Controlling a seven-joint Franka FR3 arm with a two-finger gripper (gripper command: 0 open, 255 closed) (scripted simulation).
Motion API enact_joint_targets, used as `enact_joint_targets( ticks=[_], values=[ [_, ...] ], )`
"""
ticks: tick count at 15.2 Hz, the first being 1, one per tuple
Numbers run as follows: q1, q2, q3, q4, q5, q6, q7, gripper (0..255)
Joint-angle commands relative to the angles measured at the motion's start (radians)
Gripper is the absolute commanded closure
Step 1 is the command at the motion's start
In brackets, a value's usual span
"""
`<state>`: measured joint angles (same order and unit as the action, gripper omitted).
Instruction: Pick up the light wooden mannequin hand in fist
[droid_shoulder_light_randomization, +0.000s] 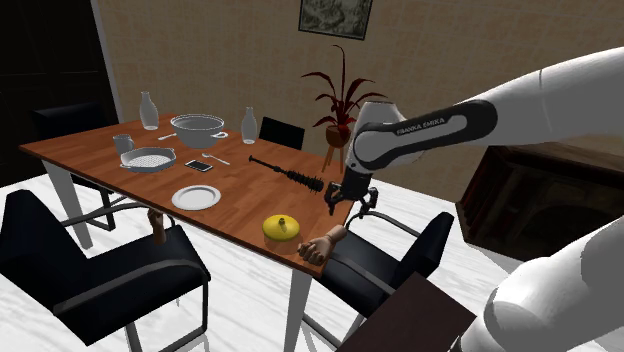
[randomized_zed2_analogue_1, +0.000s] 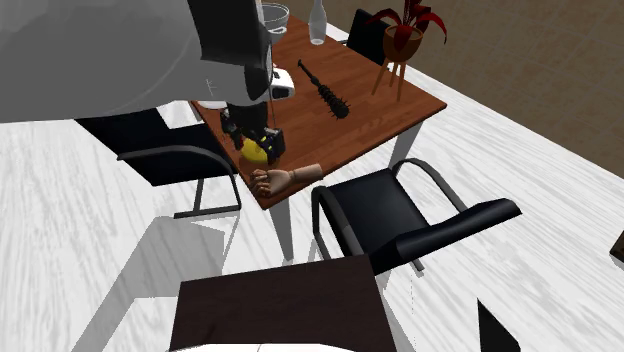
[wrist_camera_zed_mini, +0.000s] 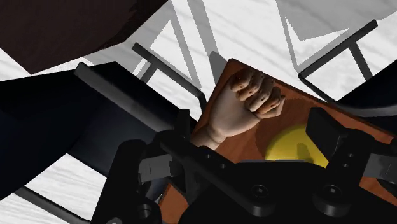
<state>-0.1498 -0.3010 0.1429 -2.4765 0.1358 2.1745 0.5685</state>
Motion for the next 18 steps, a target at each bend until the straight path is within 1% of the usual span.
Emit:
enact_joint_targets(
  ticks=[1,5,10,17,18],
  values=[
    [-0.018,0.075,0.002,0.017,0.001,0.057,0.052,0],
    [-0.042,0.226,0.001,0.055,0.001,0.169,0.157,0],
    [-0.061,0.415,-0.018,0.121,0.003,0.290,0.278,0],
    [-0.076,0.672,-0.061,0.244,0.040,0.422,0.413,0],
    [-0.076,0.680,-0.063,0.248,0.042,0.426,0.417,0]
  ],
)
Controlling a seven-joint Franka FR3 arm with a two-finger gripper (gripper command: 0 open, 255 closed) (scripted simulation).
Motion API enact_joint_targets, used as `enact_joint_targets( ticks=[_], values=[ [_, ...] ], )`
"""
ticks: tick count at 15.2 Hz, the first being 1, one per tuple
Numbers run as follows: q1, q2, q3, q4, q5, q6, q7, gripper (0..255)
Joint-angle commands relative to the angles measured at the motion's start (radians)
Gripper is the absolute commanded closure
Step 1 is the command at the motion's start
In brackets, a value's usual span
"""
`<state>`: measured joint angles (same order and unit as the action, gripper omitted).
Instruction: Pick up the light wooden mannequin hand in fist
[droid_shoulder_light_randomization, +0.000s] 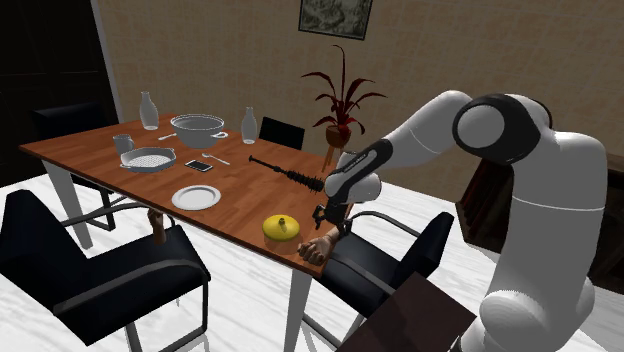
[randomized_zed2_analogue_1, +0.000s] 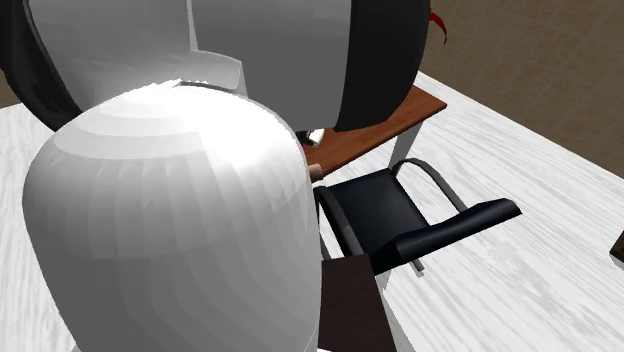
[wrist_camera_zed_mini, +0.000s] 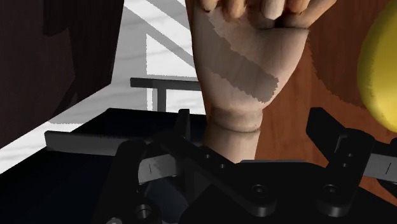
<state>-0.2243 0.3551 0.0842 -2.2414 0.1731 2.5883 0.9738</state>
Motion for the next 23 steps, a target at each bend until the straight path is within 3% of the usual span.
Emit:
enact_joint_targets(
  ticks=[1,9,10,19,23],
  values=[
    [-0.001,0.036,-0.004,0.014,0.006,0.023,0.009,0],
    [-0.003,0.119,0.000,0.028,0.013,0.092,-0.004,0],
    [-0.003,0.119,0.000,0.028,0.013,0.091,-0.003,255],
    [-0.003,0.119,0.000,0.028,0.013,0.092,-0.004,255],
    [-0.002,0.068,-0.003,0.018,0.009,0.050,0.004,255]
  ],
)
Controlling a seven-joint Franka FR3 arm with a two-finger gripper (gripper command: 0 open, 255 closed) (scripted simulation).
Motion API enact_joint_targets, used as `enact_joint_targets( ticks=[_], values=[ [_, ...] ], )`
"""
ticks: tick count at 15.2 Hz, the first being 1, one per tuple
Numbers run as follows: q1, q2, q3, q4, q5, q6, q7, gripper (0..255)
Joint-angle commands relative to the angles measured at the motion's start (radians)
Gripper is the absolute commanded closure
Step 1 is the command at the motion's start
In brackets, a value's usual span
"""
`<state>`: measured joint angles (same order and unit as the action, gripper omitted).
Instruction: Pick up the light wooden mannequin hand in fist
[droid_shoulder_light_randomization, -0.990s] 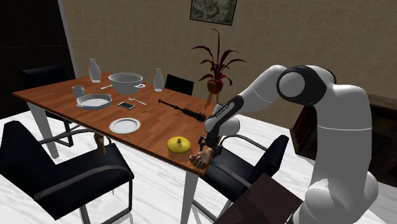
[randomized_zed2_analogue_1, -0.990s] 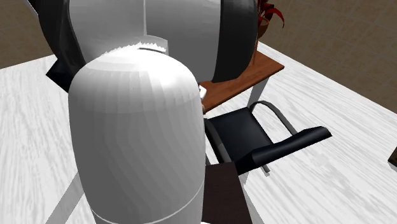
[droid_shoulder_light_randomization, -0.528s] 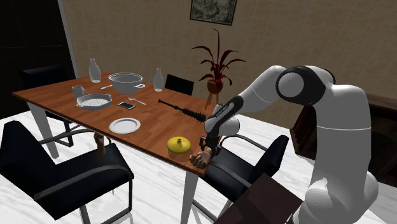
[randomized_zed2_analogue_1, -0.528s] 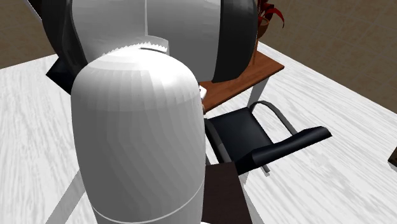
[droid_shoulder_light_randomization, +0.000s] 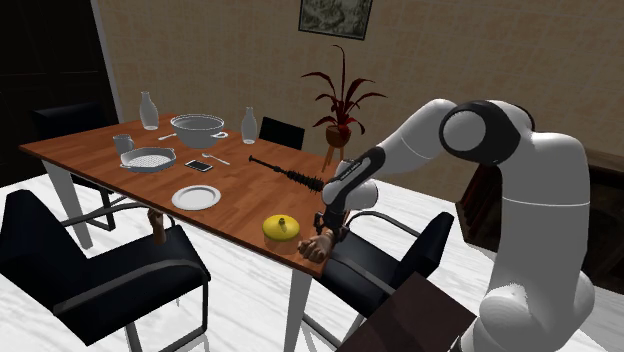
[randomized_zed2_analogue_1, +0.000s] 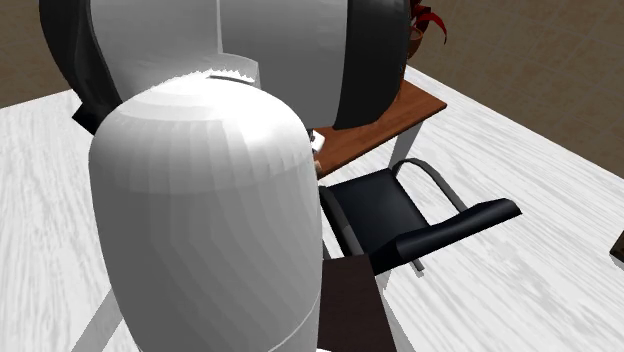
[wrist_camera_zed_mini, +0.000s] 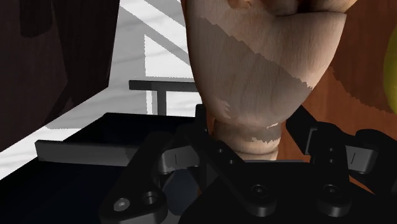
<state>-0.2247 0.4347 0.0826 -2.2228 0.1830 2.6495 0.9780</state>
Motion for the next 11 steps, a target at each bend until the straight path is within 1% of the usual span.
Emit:
enact_joint_targets(
  ticks=[1,11],
  values=[
    [-0.001,-0.024,-0.002,-0.002,-0.002,-0.021,0.002,255],
    [0.001,-0.143,-0.007,-0.008,-0.013,-0.133,0.022,255]
  ],
)
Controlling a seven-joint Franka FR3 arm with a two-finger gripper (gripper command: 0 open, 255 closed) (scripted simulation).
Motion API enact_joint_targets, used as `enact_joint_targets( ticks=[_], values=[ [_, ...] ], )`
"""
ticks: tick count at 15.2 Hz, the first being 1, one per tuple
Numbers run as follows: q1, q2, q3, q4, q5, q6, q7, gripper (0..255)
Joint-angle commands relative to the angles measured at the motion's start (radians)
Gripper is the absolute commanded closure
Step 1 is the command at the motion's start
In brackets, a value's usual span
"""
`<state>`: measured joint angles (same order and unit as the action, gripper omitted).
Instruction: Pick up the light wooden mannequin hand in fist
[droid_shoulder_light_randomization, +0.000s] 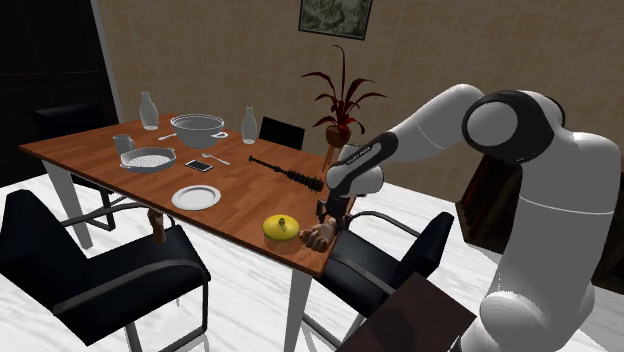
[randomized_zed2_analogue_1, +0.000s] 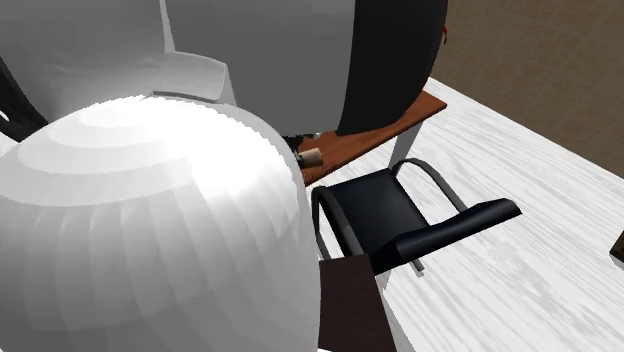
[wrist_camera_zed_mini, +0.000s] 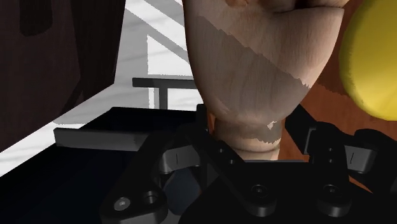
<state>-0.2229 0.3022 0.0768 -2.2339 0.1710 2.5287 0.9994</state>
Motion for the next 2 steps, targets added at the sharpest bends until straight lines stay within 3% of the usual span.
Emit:
enact_joint_targets(
  ticks=[1,2],
  values=[
    [-0.001,-0.012,-0.001,0.003,-0.001,-0.014,0.000,255],
    [-0.001,-0.012,-0.001,0.003,-0.001,-0.014,0.000,255]
  ],
)
